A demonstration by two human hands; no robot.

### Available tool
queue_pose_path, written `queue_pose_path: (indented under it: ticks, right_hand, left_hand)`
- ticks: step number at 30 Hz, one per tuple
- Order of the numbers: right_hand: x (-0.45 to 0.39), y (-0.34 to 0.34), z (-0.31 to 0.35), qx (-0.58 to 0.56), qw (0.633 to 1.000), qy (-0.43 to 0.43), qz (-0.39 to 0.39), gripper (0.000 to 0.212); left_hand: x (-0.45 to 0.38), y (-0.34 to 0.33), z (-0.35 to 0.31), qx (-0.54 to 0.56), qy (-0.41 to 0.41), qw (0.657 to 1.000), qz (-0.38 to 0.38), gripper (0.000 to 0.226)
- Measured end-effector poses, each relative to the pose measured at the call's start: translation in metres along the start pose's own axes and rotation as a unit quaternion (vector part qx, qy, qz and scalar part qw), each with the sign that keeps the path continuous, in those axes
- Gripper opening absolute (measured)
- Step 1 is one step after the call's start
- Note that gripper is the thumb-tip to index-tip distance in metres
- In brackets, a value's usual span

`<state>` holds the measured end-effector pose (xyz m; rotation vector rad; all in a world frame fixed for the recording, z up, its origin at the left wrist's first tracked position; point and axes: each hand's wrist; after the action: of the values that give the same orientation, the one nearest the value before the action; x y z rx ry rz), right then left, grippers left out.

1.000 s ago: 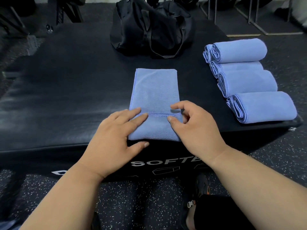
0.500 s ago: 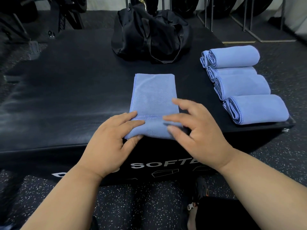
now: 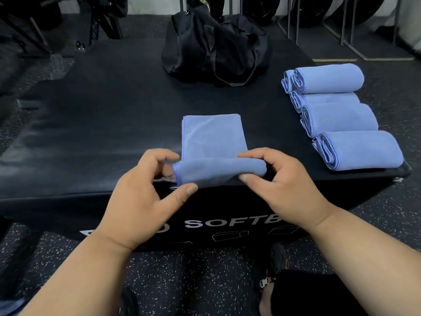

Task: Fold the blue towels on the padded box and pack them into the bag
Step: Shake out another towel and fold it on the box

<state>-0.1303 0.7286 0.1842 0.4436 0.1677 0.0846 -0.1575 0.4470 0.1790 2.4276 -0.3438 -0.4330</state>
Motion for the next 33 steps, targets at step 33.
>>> queue_pose_path:
  ticks: [33]
  right_hand:
    - [-0.021,-0.001,-0.043,0.316,0.940,0.100,0.077,0.067]
  left_hand:
    - [-0.032,-0.018,0.018,-0.149,-0.034,0.983,0.103,0.070]
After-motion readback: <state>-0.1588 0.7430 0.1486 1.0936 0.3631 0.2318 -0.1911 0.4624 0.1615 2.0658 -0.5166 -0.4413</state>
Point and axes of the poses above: each hand's wrist, its own x-axis away from the middle knuckle, its own y-axis out of the back of the hand, z = x × y, and after that the axes turned 8 degrees about z, right-handed
